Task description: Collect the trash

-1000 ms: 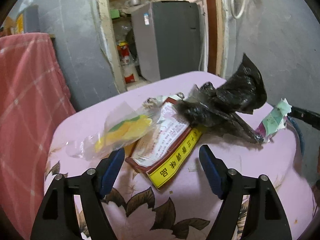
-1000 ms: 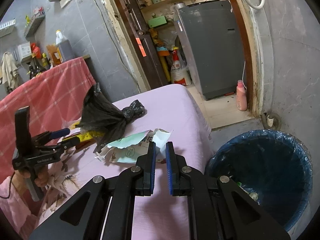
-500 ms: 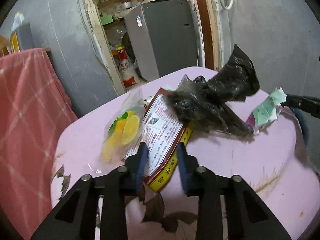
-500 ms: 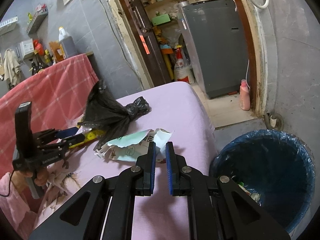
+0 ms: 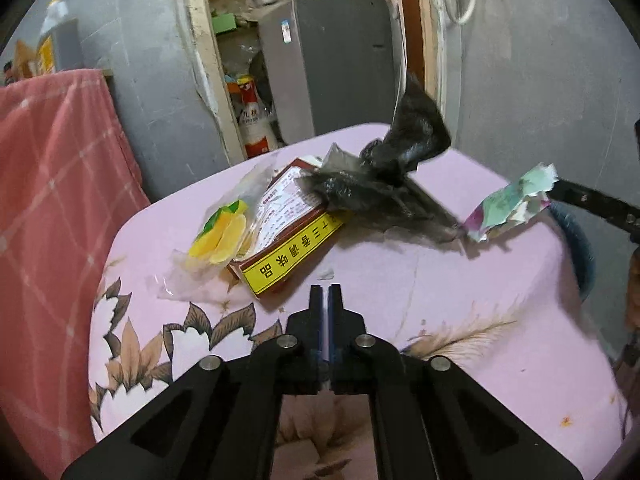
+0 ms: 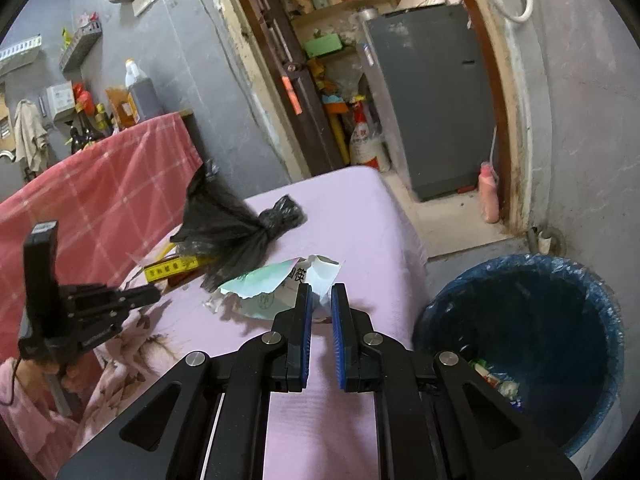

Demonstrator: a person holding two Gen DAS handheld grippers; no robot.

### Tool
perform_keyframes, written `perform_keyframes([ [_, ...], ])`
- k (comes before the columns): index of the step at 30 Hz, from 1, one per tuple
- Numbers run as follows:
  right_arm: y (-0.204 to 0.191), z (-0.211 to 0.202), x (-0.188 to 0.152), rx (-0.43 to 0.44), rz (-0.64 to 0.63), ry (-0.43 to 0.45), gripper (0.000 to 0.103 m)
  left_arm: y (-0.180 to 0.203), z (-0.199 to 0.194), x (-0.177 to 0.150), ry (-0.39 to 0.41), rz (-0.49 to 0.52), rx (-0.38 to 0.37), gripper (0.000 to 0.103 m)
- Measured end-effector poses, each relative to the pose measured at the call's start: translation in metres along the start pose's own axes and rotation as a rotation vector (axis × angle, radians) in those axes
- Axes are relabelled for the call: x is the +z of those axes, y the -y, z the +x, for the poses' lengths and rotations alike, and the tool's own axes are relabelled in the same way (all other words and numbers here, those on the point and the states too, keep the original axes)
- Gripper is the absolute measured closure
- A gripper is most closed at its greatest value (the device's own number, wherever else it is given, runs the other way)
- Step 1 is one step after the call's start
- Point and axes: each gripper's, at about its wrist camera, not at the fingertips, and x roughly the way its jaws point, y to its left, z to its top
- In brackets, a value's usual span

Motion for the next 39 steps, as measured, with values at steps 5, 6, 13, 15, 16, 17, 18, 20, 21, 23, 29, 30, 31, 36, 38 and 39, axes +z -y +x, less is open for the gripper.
perform_keyframes([
  [5,0.010,0.009,0.008,-0.001,0.043,0.005,0.095,-0.011,-0.005,0.005,0.046,-0.035,0.039,0.047],
  [6,0.010,0.013,0.009,0.002,0.043,-0.002,0.095,-0.014,-0.004,0.007,0.038,-0.046,0.033,0.047],
  [13,0.007,0.046,0.019,0.017,-0.006,-0.060,0.092,-0.042,0.019,0.025,-0.030,-0.063,-0.014,0.047],
  [15,0.008,0.052,0.019,0.030,-0.002,-0.075,0.082,-0.047,0.026,0.029,-0.053,-0.051,-0.029,0.047],
  [16,0.008,0.055,0.019,0.041,0.005,-0.086,0.070,-0.048,0.027,0.030,-0.057,-0.045,-0.035,0.047],
  [17,0.008,0.057,0.019,0.059,0.011,-0.096,0.070,-0.049,0.027,0.033,-0.058,-0.037,-0.042,0.046],
  [18,0.008,0.058,0.020,0.069,0.007,-0.104,0.070,-0.051,0.028,0.034,-0.057,-0.034,-0.046,0.044],
  [20,0.004,0.057,0.023,0.078,-0.034,-0.111,0.061,-0.057,0.028,0.037,-0.045,-0.029,-0.064,0.036],
  [21,0.002,0.056,0.024,0.077,-0.052,-0.104,0.058,-0.061,0.029,0.037,-0.040,-0.027,-0.070,0.035],
  [23,0.001,0.057,0.026,0.083,-0.066,-0.095,0.048,-0.065,0.032,0.040,-0.038,-0.022,-0.086,0.034],
  [29,0.006,0.079,0.032,0.119,-0.056,-0.153,0.048,-0.062,0.052,0.048,-0.073,0.005,-0.147,0.034],
  [30,0.008,0.082,0.032,0.132,-0.038,-0.170,0.048,-0.060,0.055,0.050,-0.078,0.016,-0.150,0.034],
  [31,0.009,0.084,0.031,0.142,-0.020,-0.183,0.050,-0.061,0.057,0.052,-0.082,0.023,-0.156,0.034],
  [36,0.005,0.078,0.024,0.162,-0.022,-0.205,0.072,-0.061,0.052,0.049,-0.082,-0.009,-0.194,0.036],
  [38,0.005,0.071,0.021,0.166,-0.023,-0.202,0.077,-0.058,0.049,0.044,-0.091,-0.017,-0.195,0.046],
  [39,0.007,0.067,0.018,0.173,-0.013,-0.203,0.078,-0.055,0.047,0.043,-0.093,-0.012,-0.174,0.046],
])
